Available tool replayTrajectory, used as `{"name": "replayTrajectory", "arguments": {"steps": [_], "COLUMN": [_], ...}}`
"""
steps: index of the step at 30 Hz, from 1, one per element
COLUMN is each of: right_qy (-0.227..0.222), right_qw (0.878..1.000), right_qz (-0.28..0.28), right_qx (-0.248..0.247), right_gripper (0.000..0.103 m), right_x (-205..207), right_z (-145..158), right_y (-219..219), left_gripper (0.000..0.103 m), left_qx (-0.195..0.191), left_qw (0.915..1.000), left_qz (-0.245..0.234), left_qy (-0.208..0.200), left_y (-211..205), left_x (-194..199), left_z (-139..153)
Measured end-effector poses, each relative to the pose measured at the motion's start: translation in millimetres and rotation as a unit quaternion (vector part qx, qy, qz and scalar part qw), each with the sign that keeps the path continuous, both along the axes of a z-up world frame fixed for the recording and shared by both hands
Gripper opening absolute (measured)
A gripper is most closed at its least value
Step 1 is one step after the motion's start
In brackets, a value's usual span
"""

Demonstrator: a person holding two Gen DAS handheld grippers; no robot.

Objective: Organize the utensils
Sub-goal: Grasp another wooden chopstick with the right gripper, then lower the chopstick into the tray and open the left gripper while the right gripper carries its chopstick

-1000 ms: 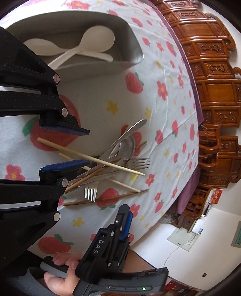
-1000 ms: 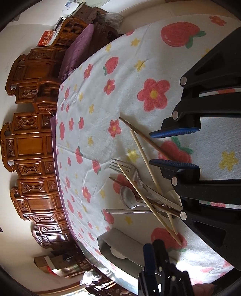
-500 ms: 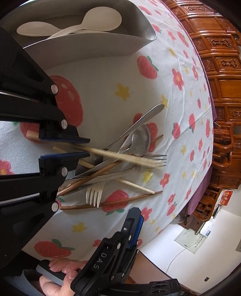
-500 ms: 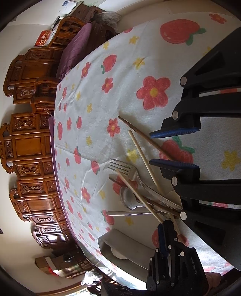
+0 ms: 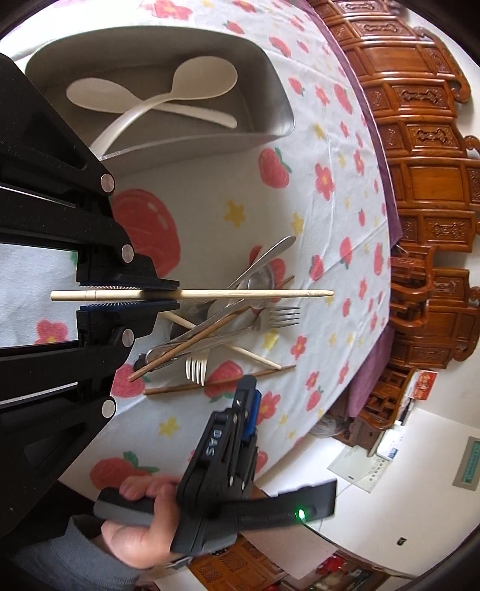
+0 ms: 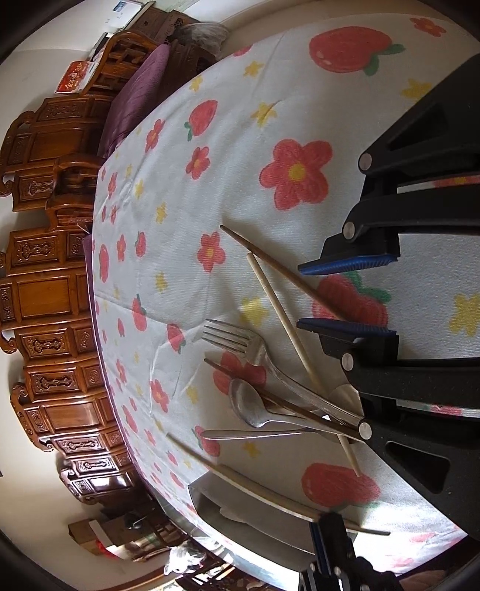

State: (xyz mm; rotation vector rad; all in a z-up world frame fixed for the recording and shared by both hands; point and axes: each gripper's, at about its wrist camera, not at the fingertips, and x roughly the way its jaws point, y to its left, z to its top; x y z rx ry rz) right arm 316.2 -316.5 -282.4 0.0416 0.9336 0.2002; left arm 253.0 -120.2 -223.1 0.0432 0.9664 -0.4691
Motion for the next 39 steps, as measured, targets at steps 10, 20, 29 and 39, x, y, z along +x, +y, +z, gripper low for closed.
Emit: {"name": "replayTrajectory", "arguments": {"steps": [10,20,29,39], "right_qy": [0.012,0.02,0.015,-0.029], "right_qw": [0.999,0.997,0.996,0.998], "right_qz": [-0.007,-0.032,-0.055,-0.037], "right_qx": [-0.047,-0.073,-0.068,-0.043], "right_gripper": [0.023,0.007,0.006,0.006], "right_x": [3.9,1.3,0.4,-10.0], "right_z": [-7.0,-8.0,-2.0,27.1], "right_y": [7.6,-6.5,-19.9,-6.0], "left_gripper": [0.004,0.004,0.004,0.005], "left_qx": [-0.012,-0.018,-0.018,-0.008], "left_qw": [0.9996,0.9991,0.9986,0.9972], "left_qz": [-0.001,0.004,0.009,0.027], "left_qy": [-0.024,-0.037,-0.05,-0.07], "left_y": [12.3,21.7,27.0,43.7], "left_x": [-6.7,-8.7,-11.4,-14.9], "left_z": [16.8,27.5,36.7,51.3]}}
